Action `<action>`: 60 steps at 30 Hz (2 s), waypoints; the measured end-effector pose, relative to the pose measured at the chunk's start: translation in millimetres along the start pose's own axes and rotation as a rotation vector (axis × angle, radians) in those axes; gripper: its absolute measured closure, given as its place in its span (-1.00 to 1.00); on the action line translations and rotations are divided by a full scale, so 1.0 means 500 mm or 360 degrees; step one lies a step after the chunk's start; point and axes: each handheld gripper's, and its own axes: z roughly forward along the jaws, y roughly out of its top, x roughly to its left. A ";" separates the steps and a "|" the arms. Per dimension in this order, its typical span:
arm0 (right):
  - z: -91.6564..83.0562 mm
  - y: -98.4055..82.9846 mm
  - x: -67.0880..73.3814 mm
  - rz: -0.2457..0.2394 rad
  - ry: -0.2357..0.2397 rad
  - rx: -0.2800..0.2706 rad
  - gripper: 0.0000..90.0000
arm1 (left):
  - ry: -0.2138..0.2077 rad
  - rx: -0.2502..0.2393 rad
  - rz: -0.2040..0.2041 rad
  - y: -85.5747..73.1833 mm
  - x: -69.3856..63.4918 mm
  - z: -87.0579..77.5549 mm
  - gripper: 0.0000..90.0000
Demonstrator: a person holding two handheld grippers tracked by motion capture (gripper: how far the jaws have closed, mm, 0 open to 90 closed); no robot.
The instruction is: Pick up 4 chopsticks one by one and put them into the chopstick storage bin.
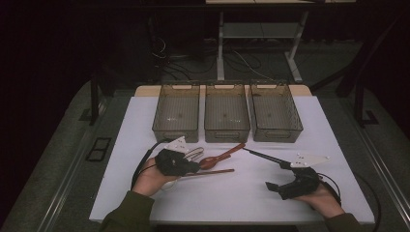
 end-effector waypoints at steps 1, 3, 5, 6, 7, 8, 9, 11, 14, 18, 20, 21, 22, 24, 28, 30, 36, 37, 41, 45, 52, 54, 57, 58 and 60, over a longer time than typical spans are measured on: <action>0.001 0.000 -0.001 0.0000 -0.0003 -0.0001 -0.92 | 0.0000 -0.0002 0.0001 0.000 0.001 -0.002 0.84; 0.002 0.000 -0.001 0.0006 -0.0008 -0.0001 -0.92 | 0.0001 -0.0001 0.0000 0.001 0.003 -0.005 0.84; 0.001 0.000 -0.001 0.0004 -0.0015 -0.0006 -0.92 | 0.0004 0.0001 -0.0004 0.003 0.005 -0.005 0.84; 0.000 0.000 -0.001 0.0001 -0.0017 -0.0006 -0.92 | 0.0008 0.0004 -0.0004 0.004 0.006 -0.006 0.84; -0.002 0.000 0.000 0.0005 -0.0015 -0.0005 -0.92 | 0.0010 0.0008 -0.0008 0.006 0.007 -0.007 0.84; -0.003 0.000 0.000 0.0001 -0.0015 -0.0011 -0.92 | 0.0017 0.0006 -0.0009 0.008 0.008 -0.008 0.84; -0.004 0.000 0.000 -0.0006 -0.0016 -0.0017 -0.92 | 0.0018 0.0002 -0.0010 0.009 0.008 -0.009 0.84; -0.005 0.000 0.000 0.0004 -0.0015 -0.0019 -0.92 | 0.0019 -0.0005 -0.0015 0.012 0.010 -0.011 0.84; -0.003 0.000 -0.001 -0.0002 -0.0015 -0.0017 -0.92 | 0.0016 -0.0016 -0.0019 0.014 0.016 -0.015 0.84; -0.003 0.000 -0.001 0.0003 -0.0012 -0.0020 -0.92 | 0.0023 -0.0037 -0.0030 0.019 0.025 -0.021 0.84; -0.003 0.000 -0.002 0.0012 -0.0019 -0.0022 -0.92 | 0.0032 -0.0040 -0.0030 0.023 0.030 -0.025 0.84; -0.003 0.000 -0.003 0.0014 -0.0016 -0.0021 -0.92 | 0.0034 -0.0046 -0.0036 0.025 0.032 -0.027 0.84; -0.003 0.000 -0.003 0.0015 -0.0015 -0.0021 -0.92 | 0.0033 -0.0054 -0.0040 0.026 0.034 -0.028 0.84; -0.003 0.001 -0.003 0.0017 -0.0016 -0.0022 -0.92 | 0.0036 -0.0065 -0.0045 0.028 0.039 -0.031 0.84; -0.002 0.000 -0.004 0.0017 -0.0015 -0.0017 -0.92 | 0.0042 -0.0087 -0.0062 0.034 0.049 -0.037 0.84; -0.001 0.000 -0.003 0.0017 -0.0014 -0.0012 -0.92 | 0.0046 -0.0095 -0.0064 0.039 0.055 -0.040 0.84; 0.000 0.000 -0.002 0.0025 -0.0018 -0.0014 -0.92 | 0.0074 -0.0109 -0.0088 0.055 0.073 -0.049 0.84; 0.000 0.000 -0.002 0.0025 -0.0019 -0.0014 -0.92 | 0.0082 -0.0112 -0.0106 0.058 0.075 -0.051 0.84; 0.000 0.000 -0.003 0.0038 -0.0017 -0.0012 -0.92 | 0.0085 -0.0125 -0.0154 0.067 0.093 -0.056 0.84; 0.000 0.000 -0.004 0.0033 -0.0022 -0.0014 -0.92 | 0.0099 -0.0135 -0.0186 0.080 0.109 -0.066 0.84; 0.000 -0.001 -0.004 0.0033 -0.0025 -0.0011 -0.92 | 0.0181 -0.0132 -0.0237 0.103 0.139 -0.080 0.84; 0.001 -0.001 -0.004 0.0030 -0.0024 -0.0012 -0.92 | 0.0205 -0.0135 -0.0245 0.109 0.150 -0.084 0.84; 0.001 -0.001 -0.004 0.0035 -0.0021 -0.0007 -0.92 | 0.0242 -0.0146 -0.0273 0.117 0.166 -0.086 0.84; 0.001 -0.001 -0.004 0.0035 -0.0020 -0.0007 -0.92 | 0.0254 -0.0148 -0.0279 0.120 0.171 -0.086 0.84; 0.001 -0.001 -0.004 0.0035 -0.0021 -0.0007 -0.92 | 0.0285 -0.0154 -0.0294 0.124 0.181 -0.086 0.84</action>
